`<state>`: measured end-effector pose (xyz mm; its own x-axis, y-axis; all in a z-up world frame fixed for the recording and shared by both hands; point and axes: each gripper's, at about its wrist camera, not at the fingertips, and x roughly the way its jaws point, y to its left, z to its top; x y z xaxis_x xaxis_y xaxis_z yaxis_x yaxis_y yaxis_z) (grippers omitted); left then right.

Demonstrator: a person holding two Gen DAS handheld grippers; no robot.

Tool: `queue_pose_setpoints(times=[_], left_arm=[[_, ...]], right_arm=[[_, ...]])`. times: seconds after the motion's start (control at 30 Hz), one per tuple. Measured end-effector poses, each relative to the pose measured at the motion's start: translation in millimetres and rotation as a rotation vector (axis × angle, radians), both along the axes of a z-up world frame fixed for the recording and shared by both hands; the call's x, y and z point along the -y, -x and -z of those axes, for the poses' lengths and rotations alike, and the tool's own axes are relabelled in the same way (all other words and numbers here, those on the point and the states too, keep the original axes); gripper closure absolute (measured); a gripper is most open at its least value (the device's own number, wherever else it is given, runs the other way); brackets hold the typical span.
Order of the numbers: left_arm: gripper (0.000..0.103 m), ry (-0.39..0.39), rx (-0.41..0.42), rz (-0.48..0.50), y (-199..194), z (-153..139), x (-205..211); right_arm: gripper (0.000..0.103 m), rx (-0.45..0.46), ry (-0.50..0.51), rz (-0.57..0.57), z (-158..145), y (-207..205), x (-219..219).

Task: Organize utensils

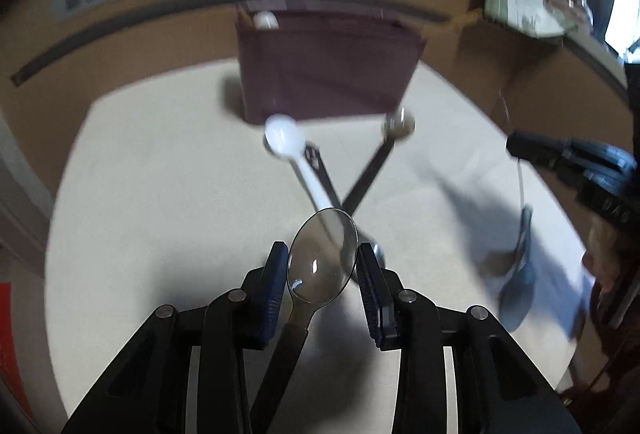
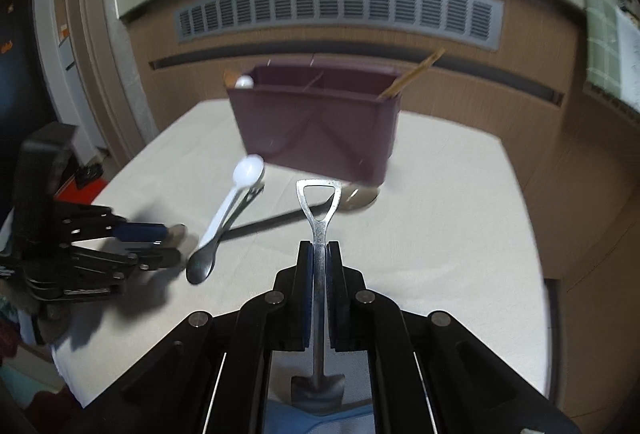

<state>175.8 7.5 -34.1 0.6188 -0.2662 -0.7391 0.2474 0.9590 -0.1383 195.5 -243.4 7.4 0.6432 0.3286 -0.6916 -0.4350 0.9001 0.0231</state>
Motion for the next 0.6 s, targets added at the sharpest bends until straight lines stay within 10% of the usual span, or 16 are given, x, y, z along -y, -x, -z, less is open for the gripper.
queue_pose_setpoints(times=[0.2, 0.6], left_arm=[[0.068, 0.071, 0.169, -0.057, 18.0, -48.4, -6.3], [0.070, 0.103, 0.211, -0.047, 22.6, -65.6, 3.1]], right_arm=[[0.098, 0.041, -0.069, 0.044, -21.1, -0.7, 13.8], [0.098, 0.090, -0.080, 0.046, -37.0, 1.9, 10.6]])
